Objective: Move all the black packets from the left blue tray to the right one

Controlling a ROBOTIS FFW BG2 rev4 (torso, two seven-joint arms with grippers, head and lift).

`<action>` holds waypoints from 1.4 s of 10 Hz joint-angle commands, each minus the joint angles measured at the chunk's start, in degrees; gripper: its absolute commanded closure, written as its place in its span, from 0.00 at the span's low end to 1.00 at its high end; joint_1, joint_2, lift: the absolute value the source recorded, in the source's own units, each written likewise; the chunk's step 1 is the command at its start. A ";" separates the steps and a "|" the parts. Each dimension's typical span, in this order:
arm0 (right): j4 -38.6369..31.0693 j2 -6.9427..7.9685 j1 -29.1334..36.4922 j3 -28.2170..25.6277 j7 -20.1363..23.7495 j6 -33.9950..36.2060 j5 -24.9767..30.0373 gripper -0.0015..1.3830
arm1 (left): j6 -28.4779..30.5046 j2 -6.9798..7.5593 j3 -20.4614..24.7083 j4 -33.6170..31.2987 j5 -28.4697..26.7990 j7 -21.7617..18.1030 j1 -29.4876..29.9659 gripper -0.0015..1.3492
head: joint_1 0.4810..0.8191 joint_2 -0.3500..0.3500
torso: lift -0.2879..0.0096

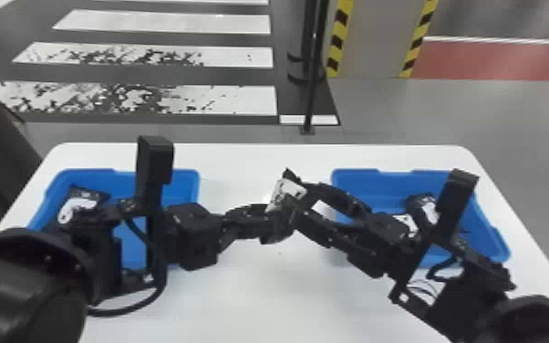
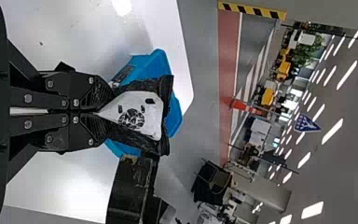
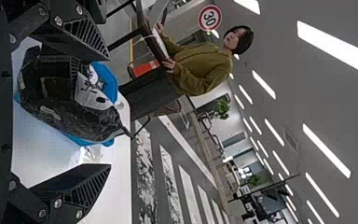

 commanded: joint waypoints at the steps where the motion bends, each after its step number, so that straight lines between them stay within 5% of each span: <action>1: 1.89 -0.06 -1.51 0.41 0.09 0.71 -0.59 0.22 | 0.15 0.07 -0.69 0.00 0.69 0.00 -0.19 0.83 | 0.63 0.45 | 0.50; 3: 2.59 -0.15 -1.93 0.41 0.26 -0.28 0.44 0.86 | 0.15 0.07 -0.91 0.00 0.80 0.00 -0.33 0.83 | 0.63 0.44 | 0.50; 4: 3.01 -0.15 -1.93 0.41 0.26 -2.25 0.21 0.93 | 0.15 0.07 -0.91 0.00 0.92 0.09 -0.33 0.83 | 0.63 0.44 | 0.50; 6: 3.72 -0.15 -1.93 0.64 0.79 -2.11 -1.39 0.93 | -1.40 0.16 -0.69 0.00 1.83 0.61 -0.05 0.74 | 0.63 0.43 | 0.50; 8: 3.86 -0.15 -1.93 0.87 1.14 -2.11 -2.53 0.93 | -4.07 -0.10 0.23 0.00 2.63 1.32 0.93 0.28 | 0.63 0.44 | 0.50; 9: 4.98 -0.23 -2.78 0.30 1.14 -2.25 -2.64 0.93 | -6.18 -0.37 1.94 0.00 3.09 1.58 2.06 0.14 | 0.63 0.45 | 0.50; 14: 20.59 -2.17 -12.76 -8.27 0.79 -4.50 3.18 0.93 | -8.01 -3.97 19.08 -9.70 2.63 3.60 14.01 0.09 | 0.63 0.45 | 0.50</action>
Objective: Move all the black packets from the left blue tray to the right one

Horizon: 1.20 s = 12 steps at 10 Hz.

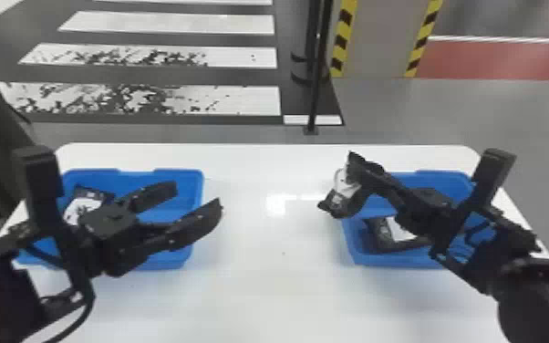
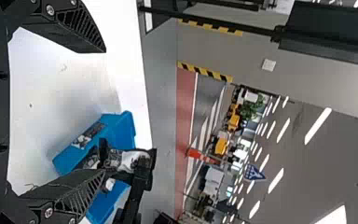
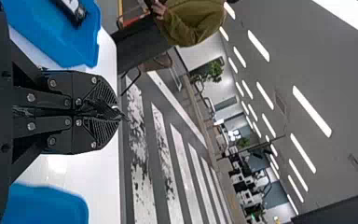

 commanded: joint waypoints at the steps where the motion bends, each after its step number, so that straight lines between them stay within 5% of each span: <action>1: 6.15 -1.03 -2.99 -0.66 -0.09 -0.77 1.14 0.93 | -0.13 -0.86 4.67 -1.71 -1.30 0.40 2.11 0.09 | 0.63 0.45 | 0.50; 3: 12.20 -1.03 -6.08 -3.17 -1.49 -2.60 8.22 0.88 | 0.71 -1.56 10.27 -1.85 -4.96 0.92 2.25 0.09 | 0.63 0.48 | 0.50; 5: 11.35 -0.76 -5.80 -6.49 -3.78 -3.58 17.14 0.36 | 1.13 -1.65 13.93 -1.85 -7.13 1.19 2.39 0.09 | 0.63 0.48 | 0.50; 6: 7.56 -0.24 -2.57 -8.54 -5.71 -4.00 18.39 0.19 | 1.98 -1.91 15.18 -1.71 -8.96 1.98 2.11 0.09 | 0.63 0.47 | 0.50; 7: 1.51 0.73 2.35 -10.14 -7.82 -4.42 18.96 0.12 | 3.67 -1.91 16.55 -1.42 -11.35 2.68 1.13 0.09 | 0.63 0.47 | 0.50; 10: -10.30 3.63 14.87 -11.51 -8.52 -15.53 18.62 0.12 | 8.02 -0.42 17.58 3.36 -17.52 3.21 -2.81 0.10 | 0.63 0.53 | 0.50; 12: -16.77 5.30 21.20 -11.51 -8.52 -16.66 18.74 0.12 | 9.71 0.29 17.01 9.97 -20.15 3.39 -6.75 0.10 | 0.63 0.62 | 0.50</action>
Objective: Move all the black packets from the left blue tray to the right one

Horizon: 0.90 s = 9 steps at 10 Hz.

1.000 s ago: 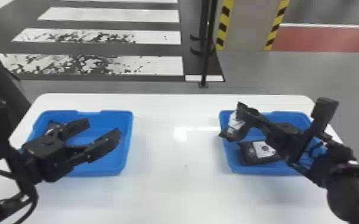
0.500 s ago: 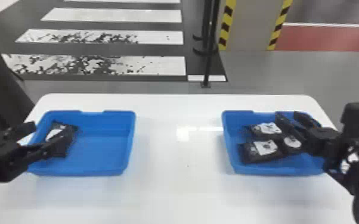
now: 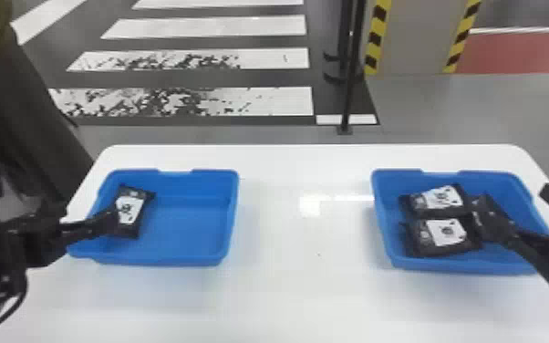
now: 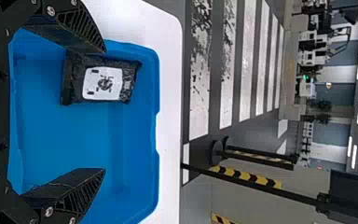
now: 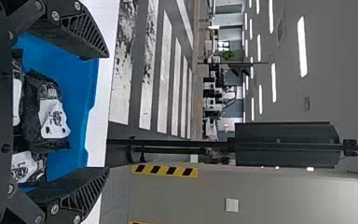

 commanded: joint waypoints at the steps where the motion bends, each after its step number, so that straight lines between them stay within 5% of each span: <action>1: -3.63 0.97 3.55 0.12 0.10 -0.20 -0.87 0.12 | 0.50 0.47 -1.20 6.19 -2.39 0.23 -3.87 0.10 | 0.63 0.64 | 0.50; 3: -5.17 1.06 5.52 1.83 0.54 -0.20 -2.70 0.12 | 0.50 1.96 -4.74 16.45 -3.87 0.32 -10.76 0.10 | 0.63 0.70 | 0.50; 9: -3.77 1.06 4.95 3.55 2.04 1.35 -5.10 0.12 | 3.31 2.67 -11.71 31.36 -10.27 3.05 -22.15 0.10 | 0.63 0.75 | 0.50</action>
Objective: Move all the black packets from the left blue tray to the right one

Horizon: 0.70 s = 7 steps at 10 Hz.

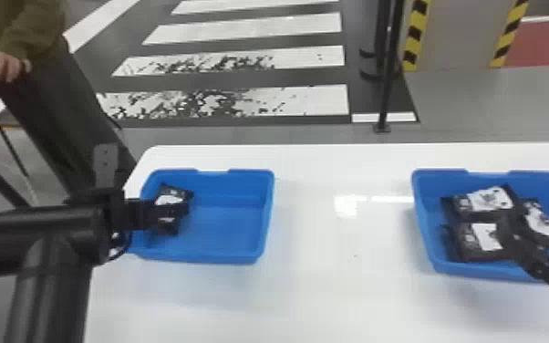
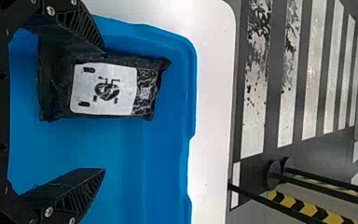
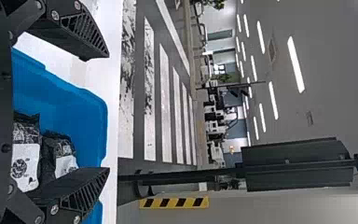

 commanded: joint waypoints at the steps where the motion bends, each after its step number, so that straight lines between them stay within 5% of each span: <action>1: 0.48 0.00 -0.08 0.00 0.11 0.23 -0.50 0.12 | 0.14 0.19 -0.97 3.44 -0.99 0.45 -2.52 0.10 | 0.63 0.74 | 0.50; 6: 1.74 -0.35 -0.36 0.00 0.64 0.80 -3.02 0.12 | 5.91 -0.25 -3.71 11.46 -4.07 2.83 -8.15 0.22 | 0.63 0.75 | 0.50; 7: 1.88 -0.35 -0.50 -0.11 0.73 0.80 -3.13 0.12 | 6.61 -0.16 -4.17 12.30 -4.99 2.83 -8.85 0.45 | 0.63 0.74 | 0.50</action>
